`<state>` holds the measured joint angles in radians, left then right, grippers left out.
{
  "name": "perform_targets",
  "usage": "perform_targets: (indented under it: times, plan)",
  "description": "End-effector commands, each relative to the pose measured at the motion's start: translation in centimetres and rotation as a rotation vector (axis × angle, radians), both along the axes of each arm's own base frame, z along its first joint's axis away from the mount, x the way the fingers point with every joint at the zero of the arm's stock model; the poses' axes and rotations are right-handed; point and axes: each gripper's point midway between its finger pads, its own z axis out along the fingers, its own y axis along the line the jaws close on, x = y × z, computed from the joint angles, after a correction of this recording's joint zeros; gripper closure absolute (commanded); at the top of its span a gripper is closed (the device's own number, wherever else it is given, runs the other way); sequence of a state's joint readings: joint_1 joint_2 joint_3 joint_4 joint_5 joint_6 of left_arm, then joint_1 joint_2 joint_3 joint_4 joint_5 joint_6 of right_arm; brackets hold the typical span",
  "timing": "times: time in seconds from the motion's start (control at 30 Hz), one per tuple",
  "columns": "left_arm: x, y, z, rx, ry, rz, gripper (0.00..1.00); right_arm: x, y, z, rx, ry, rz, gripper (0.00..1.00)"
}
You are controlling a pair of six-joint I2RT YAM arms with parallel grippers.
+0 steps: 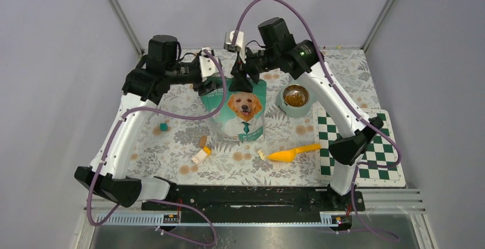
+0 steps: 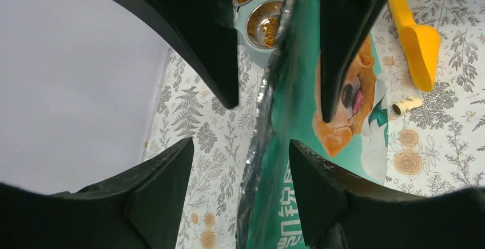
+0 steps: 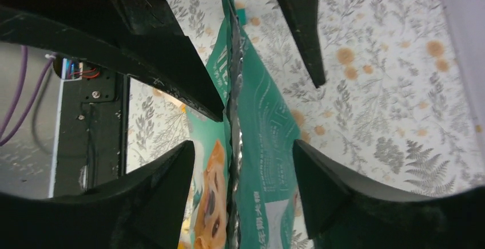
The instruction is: Serve the pet food
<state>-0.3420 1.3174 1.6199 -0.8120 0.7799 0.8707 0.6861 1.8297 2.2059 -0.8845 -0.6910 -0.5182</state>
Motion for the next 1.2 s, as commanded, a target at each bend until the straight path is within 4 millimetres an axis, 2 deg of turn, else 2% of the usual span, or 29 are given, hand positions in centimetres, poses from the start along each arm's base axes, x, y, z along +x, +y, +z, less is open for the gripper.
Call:
perform_targets:
  times: [0.0, 0.17, 0.3, 0.47, 0.57, 0.63, 0.7, 0.73, 0.77, 0.93, 1.17]
  plan:
    - [0.0, -1.1, 0.9, -0.043, -0.018, -0.05, 0.38, -0.8, 0.2, 1.6, 0.011, -0.034, 0.018, 0.4]
    - [0.1, -1.1, 0.6, -0.039, -0.006, -0.046, 0.47, -0.8, 0.0, 1.5, -0.001, -0.04, 0.005, 0.8]
    - [0.0, -1.0, 0.2, -0.031, -0.002, -0.047, 0.5, -0.7, -0.4, 1.3, -0.024, -0.051, -0.002, 1.0]
    - [0.1, -1.1, -0.5, -0.018, 0.018, -0.049, 0.46, -0.7, -0.3, 1.4, -0.022, -0.042, 0.0, 1.0]
    - [0.2, -1.2, -0.8, -0.016, 0.029, -0.054, 0.48, -0.7, -0.2, 1.4, -0.022, -0.036, 0.003, 0.99]
    - [0.3, -1.2, -0.8, -0.014, 0.034, -0.054, 0.58, -0.6, -0.2, 1.3, -0.026, -0.036, -0.001, 0.93]
    - [0.3, -1.1, -0.8, -0.004, 0.033, -0.055, 0.78, -0.6, -0.3, 1.0, -0.041, -0.036, -0.002, 0.94]
    - [0.2, -1.0, -0.9, 0.007, 0.03, -0.057, 0.94, -0.5, -0.5, 0.8, -0.053, -0.041, -0.006, 0.97]
    - [0.2, -0.8, -0.9, 0.018, 0.024, -0.055, 1.0, -0.5, -1.0, 0.7, -0.072, -0.056, -0.008, 1.0]
    - [-0.2, 0.6, -1.3, 0.094, -0.023, -0.031, 1.0, 0.5, -3.9, 0.5, -0.171, -0.149, -0.09, 1.0]
    - [-0.3, 3.9, -1.5, 0.158, -0.049, 0.053, 1.0, 2.0, -9.7, 2.3, -0.264, -0.268, -0.234, 1.0]
